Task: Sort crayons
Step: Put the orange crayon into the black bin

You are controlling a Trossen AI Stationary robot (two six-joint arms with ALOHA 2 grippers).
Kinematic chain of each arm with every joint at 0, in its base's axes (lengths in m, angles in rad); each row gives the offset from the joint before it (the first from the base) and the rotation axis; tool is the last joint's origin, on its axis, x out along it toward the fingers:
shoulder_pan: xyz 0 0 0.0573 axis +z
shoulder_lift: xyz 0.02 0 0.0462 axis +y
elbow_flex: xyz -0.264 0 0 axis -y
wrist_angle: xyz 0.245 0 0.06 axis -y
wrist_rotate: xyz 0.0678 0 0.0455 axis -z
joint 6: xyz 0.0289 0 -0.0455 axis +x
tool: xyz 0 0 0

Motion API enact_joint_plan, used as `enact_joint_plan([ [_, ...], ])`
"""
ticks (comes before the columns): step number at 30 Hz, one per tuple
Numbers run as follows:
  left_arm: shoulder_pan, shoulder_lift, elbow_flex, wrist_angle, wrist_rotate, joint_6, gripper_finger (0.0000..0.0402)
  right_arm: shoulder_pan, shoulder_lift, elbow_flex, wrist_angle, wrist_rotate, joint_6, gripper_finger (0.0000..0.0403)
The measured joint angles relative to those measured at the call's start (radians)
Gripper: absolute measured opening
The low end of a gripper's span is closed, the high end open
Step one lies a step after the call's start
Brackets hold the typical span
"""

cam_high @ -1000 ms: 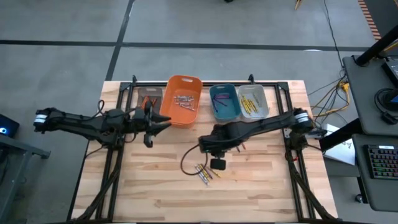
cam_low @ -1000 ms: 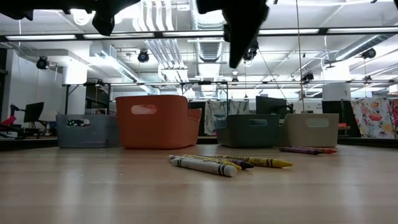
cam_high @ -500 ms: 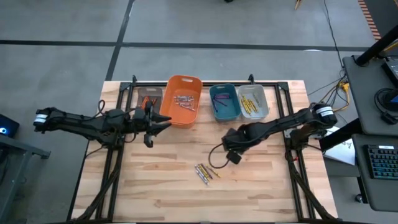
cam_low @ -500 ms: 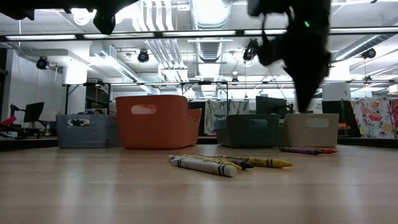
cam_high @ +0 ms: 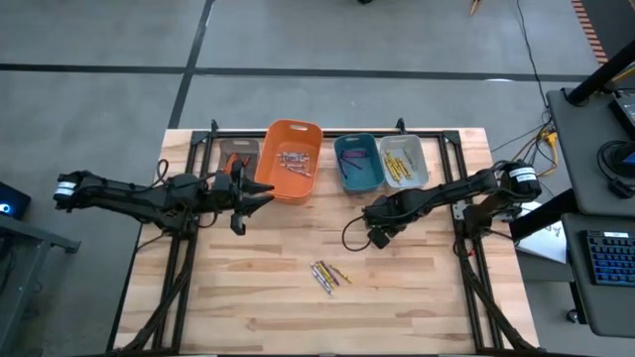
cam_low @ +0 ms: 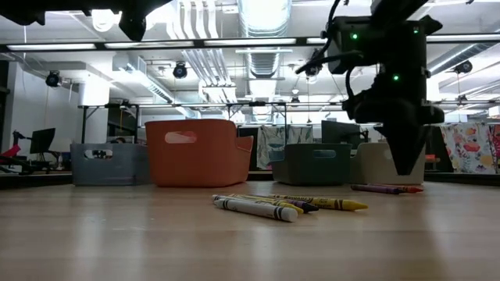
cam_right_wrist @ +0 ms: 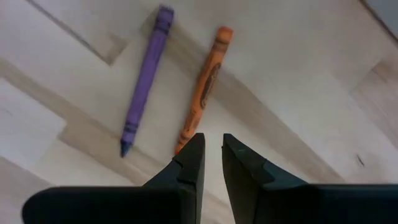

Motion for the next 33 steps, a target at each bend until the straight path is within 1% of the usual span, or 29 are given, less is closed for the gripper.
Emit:
enact_joint_plan([
  [11, 0.0, 0.003, 0.0, 0.0, 0.0, 0.014, 0.01, -0.007, 0.0, 0.002, 0.057, -0.002, -0.015, 0.0047],
  [14, 0.0, 0.003, 0.0, 0.0, 0.0, 0.014, 0.01, -0.007, 0.0, 0.0, 0.073, -0.003, -0.057, 0.0047],
  [16, 0.0, 0.003, 0.0, 0.0, 0.0, 0.014, 0.01, -0.007, 0.0, 0.0, 0.066, 0.005, -0.056, 0.0037],
  [18, 0.0, 0.003, 0.0, 0.0, 0.0, 0.014, 0.01, -0.008, 0.0, 0.0, 0.072, 0.036, -0.014, 0.0021],
  [20, 0.0, 0.003, 0.0, -0.001, 0.0, 0.014, 0.01, -0.008, 0.001, 0.0, 0.067, 0.019, 0.01, 0.0013],
  [23, 0.0, 0.003, 0.0, -0.001, 0.0, 0.014, 0.01, -0.012, 0.004, 0.0, 0.067, -0.025, 0.014, 0.0021],
  [27, 0.0, 0.003, 0.0, -0.001, 0.0, 0.014, 0.01, -0.012, 0.017, 0.0, 0.069, -0.029, 0.023, 0.0043],
  [33, 0.0, 0.003, 0.0, -0.001, 0.0, 0.014, 0.01, -0.012, 0.071, 0.0, 0.07, -0.022, 0.02, 0.0045],
])
